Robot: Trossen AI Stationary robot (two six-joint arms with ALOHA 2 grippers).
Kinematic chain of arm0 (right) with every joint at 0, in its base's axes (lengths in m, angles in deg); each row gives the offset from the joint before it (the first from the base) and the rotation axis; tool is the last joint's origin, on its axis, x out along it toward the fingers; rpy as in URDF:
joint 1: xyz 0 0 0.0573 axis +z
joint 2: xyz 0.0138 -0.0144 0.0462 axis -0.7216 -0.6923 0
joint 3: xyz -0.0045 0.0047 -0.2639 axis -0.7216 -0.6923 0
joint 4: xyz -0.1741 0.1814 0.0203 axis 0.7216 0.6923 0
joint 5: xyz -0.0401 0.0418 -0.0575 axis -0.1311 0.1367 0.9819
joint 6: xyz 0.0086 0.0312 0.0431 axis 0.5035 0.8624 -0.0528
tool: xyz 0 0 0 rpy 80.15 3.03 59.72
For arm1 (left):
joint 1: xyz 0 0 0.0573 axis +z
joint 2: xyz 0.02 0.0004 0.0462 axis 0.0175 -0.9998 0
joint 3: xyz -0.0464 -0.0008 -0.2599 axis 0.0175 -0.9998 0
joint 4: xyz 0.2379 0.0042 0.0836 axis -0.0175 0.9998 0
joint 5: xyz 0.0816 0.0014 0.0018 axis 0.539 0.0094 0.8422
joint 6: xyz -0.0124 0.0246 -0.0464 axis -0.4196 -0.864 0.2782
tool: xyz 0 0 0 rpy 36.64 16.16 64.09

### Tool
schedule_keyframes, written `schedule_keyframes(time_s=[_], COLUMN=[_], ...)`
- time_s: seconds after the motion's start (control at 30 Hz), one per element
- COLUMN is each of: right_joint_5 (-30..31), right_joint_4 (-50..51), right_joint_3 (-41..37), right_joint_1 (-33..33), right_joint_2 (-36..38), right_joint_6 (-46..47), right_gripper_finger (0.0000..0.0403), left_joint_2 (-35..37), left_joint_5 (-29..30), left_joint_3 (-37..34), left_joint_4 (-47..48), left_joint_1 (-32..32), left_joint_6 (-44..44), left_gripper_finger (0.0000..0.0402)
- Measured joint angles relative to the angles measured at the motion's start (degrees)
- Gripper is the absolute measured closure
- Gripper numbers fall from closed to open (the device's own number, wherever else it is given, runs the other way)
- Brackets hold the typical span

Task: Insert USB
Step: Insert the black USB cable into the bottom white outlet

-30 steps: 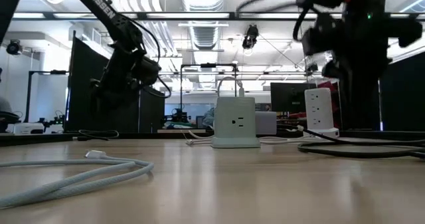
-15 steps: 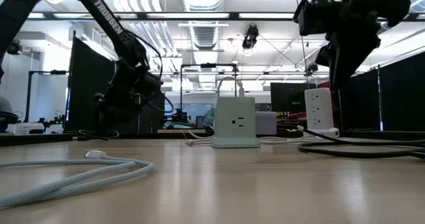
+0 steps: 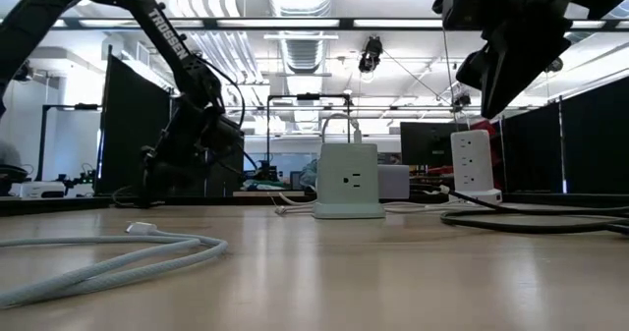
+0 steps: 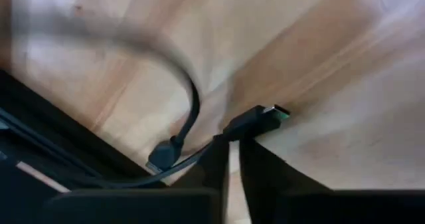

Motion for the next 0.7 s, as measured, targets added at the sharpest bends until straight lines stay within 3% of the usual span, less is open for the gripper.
schedule_keyframes(time_s=[0.2,0.47,0.53,0.7], right_joint_5=[0.0,0.0,0.0,0.0], right_joint_4=[0.0,-1.4,-2.4,-2.7], right_joint_3=[0.0,0.0,0.0,0.0], right_joint_1=[0.0,0.0,0.0,0.0], right_joint_2=[0.1,0.1,0.1,0.3], right_joint_6=[0.0,0.5,0.5,0.5], right_gripper_finger=[0.0363,0.0351,0.0348,0.0343], left_joint_2=[4.1,11.1,12.8,15.6], left_joint_5=[-3.8,-6.2,-4.6,6.1], left_joint_3=[-0.1,-0.1,-0.1,0.0], left_joint_4=[-0.3,-2.9,-3.2,0.5], left_joint_1=[-7.3,-22.1,-24.6,-27.4], left_joint_6=[0.6,4.0,5.0,6.5], left_gripper_finger=[0.0401,0.0402,0.0402,0.0402])
